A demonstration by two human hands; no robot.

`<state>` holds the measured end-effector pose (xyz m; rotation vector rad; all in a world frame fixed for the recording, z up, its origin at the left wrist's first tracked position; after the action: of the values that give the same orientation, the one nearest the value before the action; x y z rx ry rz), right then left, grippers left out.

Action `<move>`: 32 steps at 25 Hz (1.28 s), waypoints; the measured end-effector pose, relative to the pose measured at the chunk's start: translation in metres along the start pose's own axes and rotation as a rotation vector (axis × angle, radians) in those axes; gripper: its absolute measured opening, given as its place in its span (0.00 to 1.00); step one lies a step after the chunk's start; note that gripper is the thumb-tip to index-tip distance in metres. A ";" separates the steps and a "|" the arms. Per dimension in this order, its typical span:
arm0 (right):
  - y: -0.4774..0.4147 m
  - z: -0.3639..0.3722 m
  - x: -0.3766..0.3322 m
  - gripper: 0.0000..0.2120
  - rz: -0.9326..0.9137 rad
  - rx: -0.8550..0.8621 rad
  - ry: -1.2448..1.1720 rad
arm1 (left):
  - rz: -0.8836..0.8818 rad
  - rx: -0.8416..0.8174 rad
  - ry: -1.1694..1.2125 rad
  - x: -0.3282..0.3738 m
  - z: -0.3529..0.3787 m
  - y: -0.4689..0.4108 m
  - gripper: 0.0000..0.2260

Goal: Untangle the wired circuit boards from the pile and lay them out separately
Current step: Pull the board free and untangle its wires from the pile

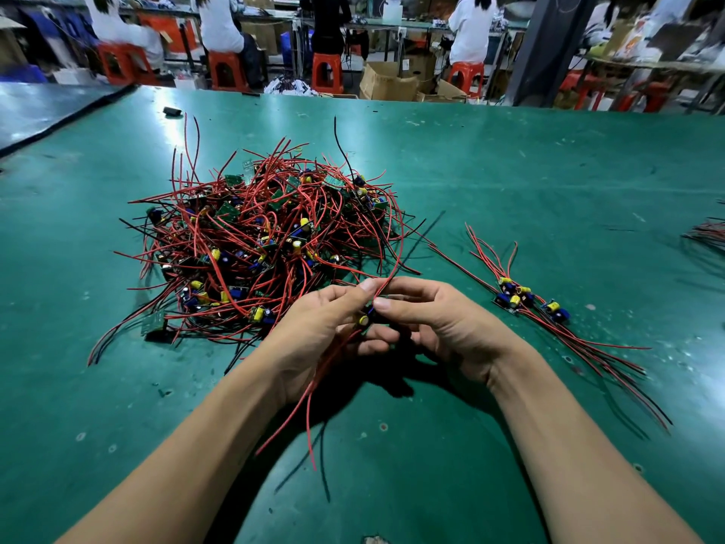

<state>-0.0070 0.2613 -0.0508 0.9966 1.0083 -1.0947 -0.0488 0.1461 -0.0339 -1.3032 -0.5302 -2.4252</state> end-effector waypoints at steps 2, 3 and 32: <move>0.001 -0.002 -0.001 0.11 -0.016 0.051 -0.047 | -0.004 -0.028 0.026 0.000 0.002 -0.001 0.25; 0.001 -0.002 -0.002 0.10 -0.020 0.069 -0.081 | -0.009 -0.031 0.050 0.001 0.001 -0.001 0.25; -0.001 0.009 -0.024 0.17 -0.221 0.069 -0.721 | 0.264 0.026 -0.035 0.014 0.005 0.001 0.09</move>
<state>-0.0102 0.2573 -0.0253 0.4722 0.4942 -1.5288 -0.0520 0.1462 -0.0196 -1.3161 -0.3710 -2.1768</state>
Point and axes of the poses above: each hand's wrist, its own y-axis away from the middle knuckle, its own z-axis out of the palm, x = y × z, the point moved 7 cm from there along -y, towards the middle knuckle, and after that the axes turned 14 degrees about -x, right-handed, at the moved point
